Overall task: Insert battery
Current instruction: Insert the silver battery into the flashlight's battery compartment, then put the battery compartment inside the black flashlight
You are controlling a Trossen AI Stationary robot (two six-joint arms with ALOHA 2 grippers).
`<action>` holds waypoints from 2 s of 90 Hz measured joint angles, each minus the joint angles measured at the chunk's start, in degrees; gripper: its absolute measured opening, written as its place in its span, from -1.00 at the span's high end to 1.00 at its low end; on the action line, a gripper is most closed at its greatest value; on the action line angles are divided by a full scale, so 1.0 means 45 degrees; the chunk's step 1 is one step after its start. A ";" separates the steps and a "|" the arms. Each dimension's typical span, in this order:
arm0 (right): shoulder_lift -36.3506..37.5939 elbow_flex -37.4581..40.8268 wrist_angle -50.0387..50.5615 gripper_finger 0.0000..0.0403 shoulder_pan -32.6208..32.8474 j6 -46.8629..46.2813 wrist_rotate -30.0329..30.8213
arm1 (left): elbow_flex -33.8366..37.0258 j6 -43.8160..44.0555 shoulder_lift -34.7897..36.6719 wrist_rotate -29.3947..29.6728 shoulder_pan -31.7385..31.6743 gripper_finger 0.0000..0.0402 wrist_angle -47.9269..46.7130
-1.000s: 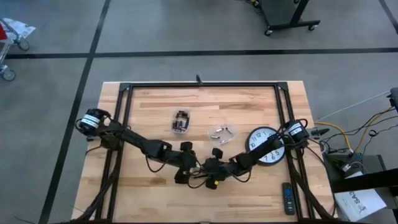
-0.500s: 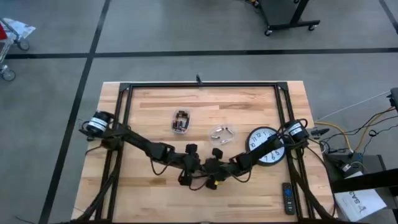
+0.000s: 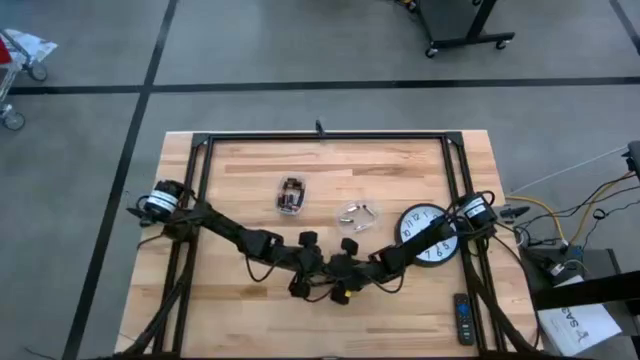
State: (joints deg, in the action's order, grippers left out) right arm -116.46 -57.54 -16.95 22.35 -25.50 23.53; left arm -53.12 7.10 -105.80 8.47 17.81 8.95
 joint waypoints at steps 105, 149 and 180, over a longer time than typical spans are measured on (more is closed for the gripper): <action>-0.0005 0.0000 0.0030 0.52 -0.0003 0.0126 -0.0214 | 0.0404 0.2200 0.4758 0.0471 0.0585 0.49 -1.0139; 0.0044 -0.0391 -0.0023 0.62 -0.0851 -0.3911 -0.1763 | 0.4741 0.3254 0.8705 0.1010 0.0566 0.60 -0.6221; 0.0180 -0.0704 0.0148 0.66 -0.2671 -0.8855 -0.5544 | 0.4915 0.1885 0.8596 0.1035 0.0590 0.60 -0.5100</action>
State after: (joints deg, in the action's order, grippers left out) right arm -115.66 -60.71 -16.29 10.33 -65.34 -1.42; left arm -31.00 15.58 -67.11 13.13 20.47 -14.00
